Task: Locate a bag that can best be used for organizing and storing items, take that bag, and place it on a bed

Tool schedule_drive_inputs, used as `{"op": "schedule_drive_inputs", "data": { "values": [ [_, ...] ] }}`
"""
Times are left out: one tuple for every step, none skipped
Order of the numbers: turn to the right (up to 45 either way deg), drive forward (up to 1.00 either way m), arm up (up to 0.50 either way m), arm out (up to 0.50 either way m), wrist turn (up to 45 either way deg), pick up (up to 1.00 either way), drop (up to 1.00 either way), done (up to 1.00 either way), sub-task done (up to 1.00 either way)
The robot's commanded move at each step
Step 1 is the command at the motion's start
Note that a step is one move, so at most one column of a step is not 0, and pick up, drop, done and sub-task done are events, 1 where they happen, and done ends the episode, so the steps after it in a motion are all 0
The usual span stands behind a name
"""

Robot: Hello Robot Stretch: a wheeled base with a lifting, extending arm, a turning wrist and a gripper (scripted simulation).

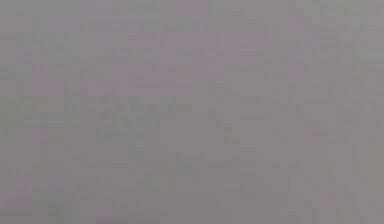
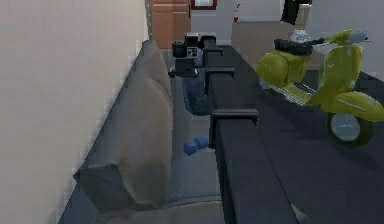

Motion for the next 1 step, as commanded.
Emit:
{"op": "schedule_drive_inputs", "data": {
  "values": [
    [0.0, 0.0, 0.0, 0.0, -45.0, 0.0, 0.0, 0.0, 0.0]
  ]
}}
